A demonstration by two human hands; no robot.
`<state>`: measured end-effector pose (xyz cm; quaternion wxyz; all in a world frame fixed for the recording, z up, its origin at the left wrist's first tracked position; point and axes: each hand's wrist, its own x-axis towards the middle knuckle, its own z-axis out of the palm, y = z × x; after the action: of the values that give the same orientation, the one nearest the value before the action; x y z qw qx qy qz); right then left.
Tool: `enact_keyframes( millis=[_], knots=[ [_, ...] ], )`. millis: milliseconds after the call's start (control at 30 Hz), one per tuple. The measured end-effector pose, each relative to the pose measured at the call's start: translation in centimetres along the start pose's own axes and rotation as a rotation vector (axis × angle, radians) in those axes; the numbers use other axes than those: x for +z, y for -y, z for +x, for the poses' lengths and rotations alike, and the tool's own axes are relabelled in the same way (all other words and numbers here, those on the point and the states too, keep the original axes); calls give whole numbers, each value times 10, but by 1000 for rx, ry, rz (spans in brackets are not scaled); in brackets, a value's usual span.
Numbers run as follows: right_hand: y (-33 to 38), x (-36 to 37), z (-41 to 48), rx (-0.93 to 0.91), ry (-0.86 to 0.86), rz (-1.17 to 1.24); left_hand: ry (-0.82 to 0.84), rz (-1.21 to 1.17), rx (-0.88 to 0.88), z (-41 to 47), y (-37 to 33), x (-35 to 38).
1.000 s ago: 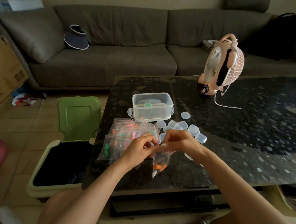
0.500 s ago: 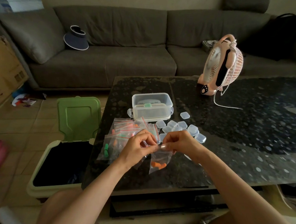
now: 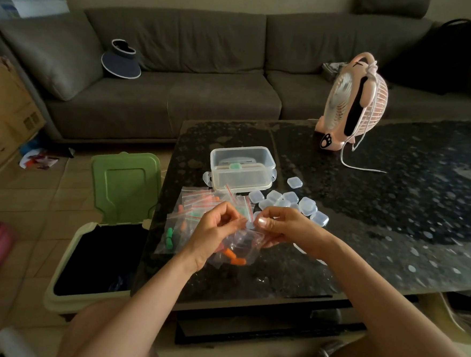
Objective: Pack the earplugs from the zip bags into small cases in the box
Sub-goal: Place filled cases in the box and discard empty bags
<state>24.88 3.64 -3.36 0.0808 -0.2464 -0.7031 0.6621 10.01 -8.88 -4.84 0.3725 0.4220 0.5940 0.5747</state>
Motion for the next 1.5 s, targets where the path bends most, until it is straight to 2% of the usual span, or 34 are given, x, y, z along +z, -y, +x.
enact_keyframes(
  millis=[167,300,400,500,667,933,1133,1367,1500],
  knots=[
    [-8,5,4,13,77,-45,-190,-45,-33,-1,-2,2],
    [-11,6,7,72,19,-18,-243,-136,-62,1,0,-1],
    [-9,2,6,129,46,40,-243,-172,-58,2,2,-2],
    [-7,1,3,160,87,44,-233,-92,-30,4,3,-1],
    [-5,0,-1,122,4,62,-144,-13,-42,3,4,0],
    [-4,-2,-3,136,9,42,-81,17,-41,2,3,4],
    [0,0,-6,133,79,-48,-42,197,-59,3,11,5],
    [-1,-2,-6,194,48,-4,-31,7,-111,2,2,4],
    [-2,-4,-6,251,-36,86,-99,-22,-173,4,9,4]
  ],
)
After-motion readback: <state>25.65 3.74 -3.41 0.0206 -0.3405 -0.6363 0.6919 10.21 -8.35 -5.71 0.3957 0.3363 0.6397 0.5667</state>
